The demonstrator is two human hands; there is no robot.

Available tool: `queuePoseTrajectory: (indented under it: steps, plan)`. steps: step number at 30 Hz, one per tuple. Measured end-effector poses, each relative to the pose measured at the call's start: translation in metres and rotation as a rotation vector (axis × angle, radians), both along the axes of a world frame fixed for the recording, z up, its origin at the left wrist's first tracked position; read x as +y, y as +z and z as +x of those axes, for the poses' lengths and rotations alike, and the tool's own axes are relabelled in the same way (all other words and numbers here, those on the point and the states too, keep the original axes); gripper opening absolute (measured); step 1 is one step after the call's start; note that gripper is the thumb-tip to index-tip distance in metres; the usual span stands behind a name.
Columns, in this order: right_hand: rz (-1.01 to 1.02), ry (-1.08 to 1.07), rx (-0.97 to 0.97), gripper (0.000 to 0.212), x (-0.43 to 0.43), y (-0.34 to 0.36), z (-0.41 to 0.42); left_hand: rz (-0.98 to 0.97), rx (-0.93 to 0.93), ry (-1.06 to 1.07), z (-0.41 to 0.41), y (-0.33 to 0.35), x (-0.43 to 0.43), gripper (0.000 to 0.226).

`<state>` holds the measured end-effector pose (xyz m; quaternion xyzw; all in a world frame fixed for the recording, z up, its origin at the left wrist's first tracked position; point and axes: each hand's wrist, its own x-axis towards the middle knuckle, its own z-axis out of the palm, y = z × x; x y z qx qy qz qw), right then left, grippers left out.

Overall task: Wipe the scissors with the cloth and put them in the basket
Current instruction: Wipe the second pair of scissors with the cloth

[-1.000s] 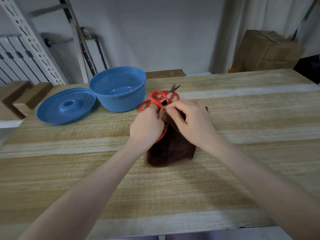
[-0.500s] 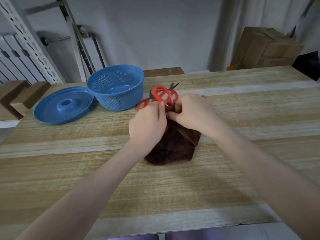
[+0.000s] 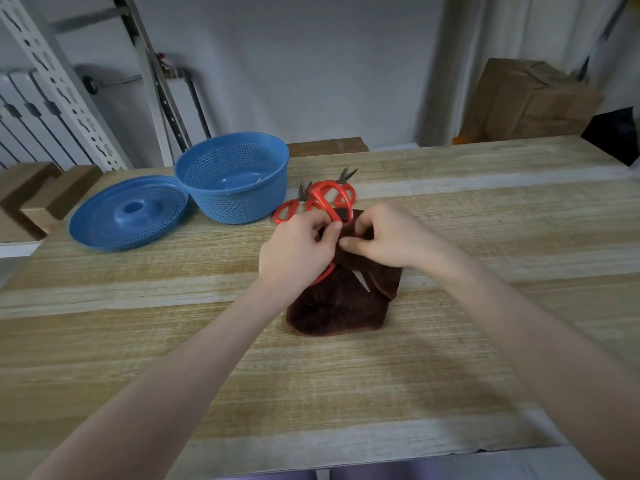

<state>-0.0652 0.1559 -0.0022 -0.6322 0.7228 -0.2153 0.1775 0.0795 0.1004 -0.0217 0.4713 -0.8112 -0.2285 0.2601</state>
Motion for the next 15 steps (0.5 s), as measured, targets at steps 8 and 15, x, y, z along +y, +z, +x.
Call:
queuePoseTrajectory:
  steps: [8,15]
  plan:
    - [-0.089,-0.054,-0.182,0.034,0.001,-0.009,0.005,-0.029,0.017,-0.026,0.006,0.001,-0.001,0.03]
    - [-0.036,-0.128,-0.469,0.013,0.008,-0.008,-0.021,0.074,0.005,-0.082,0.006,-0.001,-0.008,0.049]
